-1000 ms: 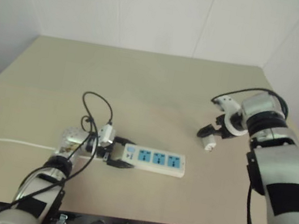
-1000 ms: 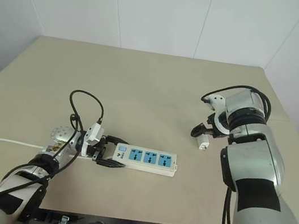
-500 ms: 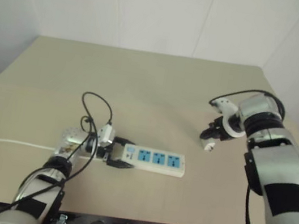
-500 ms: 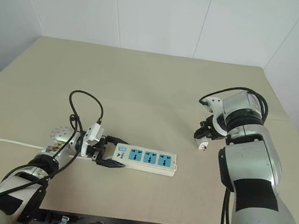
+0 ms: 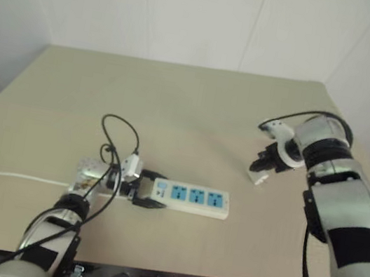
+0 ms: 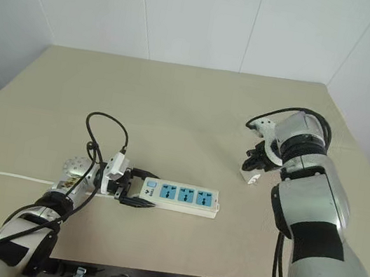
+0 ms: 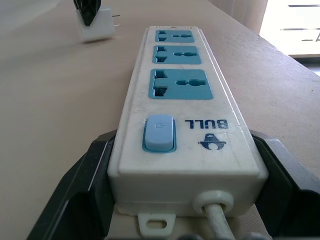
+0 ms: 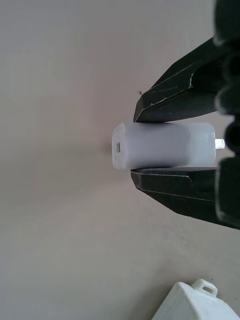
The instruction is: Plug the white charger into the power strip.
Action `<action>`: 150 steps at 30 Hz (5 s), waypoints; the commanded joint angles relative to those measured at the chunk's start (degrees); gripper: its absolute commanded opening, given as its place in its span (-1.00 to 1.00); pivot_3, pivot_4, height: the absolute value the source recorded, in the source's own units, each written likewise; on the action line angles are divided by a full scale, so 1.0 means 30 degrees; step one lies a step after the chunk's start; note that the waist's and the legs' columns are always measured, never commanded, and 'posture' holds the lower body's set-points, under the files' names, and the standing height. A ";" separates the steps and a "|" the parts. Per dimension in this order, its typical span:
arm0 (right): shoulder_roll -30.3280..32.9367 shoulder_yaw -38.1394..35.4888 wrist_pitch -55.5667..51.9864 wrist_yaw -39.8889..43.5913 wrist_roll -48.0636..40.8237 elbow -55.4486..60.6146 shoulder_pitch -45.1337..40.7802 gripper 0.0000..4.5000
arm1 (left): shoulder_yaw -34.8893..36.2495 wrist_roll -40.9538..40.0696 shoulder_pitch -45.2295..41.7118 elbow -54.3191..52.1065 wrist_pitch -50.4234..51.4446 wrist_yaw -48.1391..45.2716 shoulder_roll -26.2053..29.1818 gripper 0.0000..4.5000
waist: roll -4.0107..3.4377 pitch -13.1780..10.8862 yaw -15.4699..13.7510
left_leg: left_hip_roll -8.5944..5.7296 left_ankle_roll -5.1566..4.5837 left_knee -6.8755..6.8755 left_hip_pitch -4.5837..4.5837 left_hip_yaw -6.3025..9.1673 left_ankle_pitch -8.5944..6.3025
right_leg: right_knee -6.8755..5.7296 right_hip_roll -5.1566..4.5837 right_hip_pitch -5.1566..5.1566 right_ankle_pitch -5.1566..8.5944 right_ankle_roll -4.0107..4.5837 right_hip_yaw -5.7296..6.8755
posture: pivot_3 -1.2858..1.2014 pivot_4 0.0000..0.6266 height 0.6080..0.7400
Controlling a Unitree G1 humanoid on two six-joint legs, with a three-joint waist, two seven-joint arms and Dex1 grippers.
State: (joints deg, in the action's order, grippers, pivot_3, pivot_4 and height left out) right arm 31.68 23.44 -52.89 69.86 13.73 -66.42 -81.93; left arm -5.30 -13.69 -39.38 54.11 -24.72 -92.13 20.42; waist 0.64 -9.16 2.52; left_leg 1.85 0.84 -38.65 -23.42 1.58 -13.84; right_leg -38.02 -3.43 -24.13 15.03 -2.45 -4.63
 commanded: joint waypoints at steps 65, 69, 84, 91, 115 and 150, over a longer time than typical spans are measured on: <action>-0.6594 -0.5615 1.4418 -0.1070 -1.2746 1.9473 1.7986 -0.52 | -0.0691 -0.0461 0.2002 -0.5632 0.5218 0.0645 0.1512 0.46 | 0.0012 0.0000 0.0012 | 0.0021 -0.0001 -0.0040 0.0077 0.0084 0.0002 | -0.0011 0.0032 0.0111 0.0000 0.0001 0.0057 | 0.03 -0.52 1.00; -0.6035 -0.5735 1.4217 -0.0965 -1.2651 1.9226 1.7893 -0.52 | -0.0660 -0.0441 0.1888 -0.5478 0.5118 0.0562 0.1558 0.46 | 0.0012 0.0000 0.0004 | 0.0020 -0.0001 -0.0040 0.0076 0.0084 0.0002 | -0.0010 0.0032 0.0111 0.0000 0.0001 0.0057 | 0.03 -0.52 1.00; -0.5822 -0.5050 1.4705 -0.1238 -1.2134 1.8901 1.8163 -0.52 | -0.0666 -0.0355 0.1466 -0.4856 0.4781 0.0323 0.1499 0.46 | 0.0013 -0.0001 0.0003 | 0.0020 -0.0001 -0.0040 0.0077 0.0084 0.0002 | -0.0006 0.0033 0.0114 0.0000 0.0001 0.0057 | 0.03 -0.52 1.00; -0.5559 -0.5223 1.4777 -0.1293 -1.2009 1.8547 1.8098 -0.52 | -0.0674 -0.0343 0.1492 -0.4859 0.4802 0.0320 0.1495 0.46 | 0.0014 -0.0001 0.0002 | 0.0021 -0.0001 -0.0040 0.0077 0.0084 0.0001 | -0.0005 0.0033 0.0114 0.0000 0.0001 0.0058 | 0.03 -0.52 1.00; -0.4775 -0.5377 1.4806 -0.1910 -1.1981 1.8780 1.9054 -0.52 | -0.0690 -0.0253 0.1618 -0.4906 0.4785 0.0276 0.1436 0.46 | 0.0023 -0.0007 -0.0009 | 0.0022 0.0000 -0.0038 0.0183 0.0095 0.0001 | 0.0043 0.0033 0.0258 0.0005 -0.0005 0.0072 | 0.03 -0.52 1.00; -0.3696 -0.2897 1.5322 -0.1545 -0.9565 1.6133 1.7552 -0.52 | -0.0574 -0.0205 0.1955 -0.5326 0.4885 0.0318 0.1412 0.46 | 0.0035 -0.0003 0.0120 | 0.0036 0.0000 -0.0030 0.0376 0.0107 0.0000 | 0.0036 0.0055 0.0434 0.0006 -0.0002 0.0077 | 0.03 -0.52 1.00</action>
State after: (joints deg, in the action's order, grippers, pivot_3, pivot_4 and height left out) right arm 19.54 13.08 -4.14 66.44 -19.20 -15.21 -29.60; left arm -6.75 -13.65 -33.62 39.99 -9.74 -89.98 25.07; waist 0.75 -9.17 2.88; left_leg 1.96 0.84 -38.74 -22.27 1.90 -13.84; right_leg -37.91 -3.27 -22.80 15.05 -2.46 -4.40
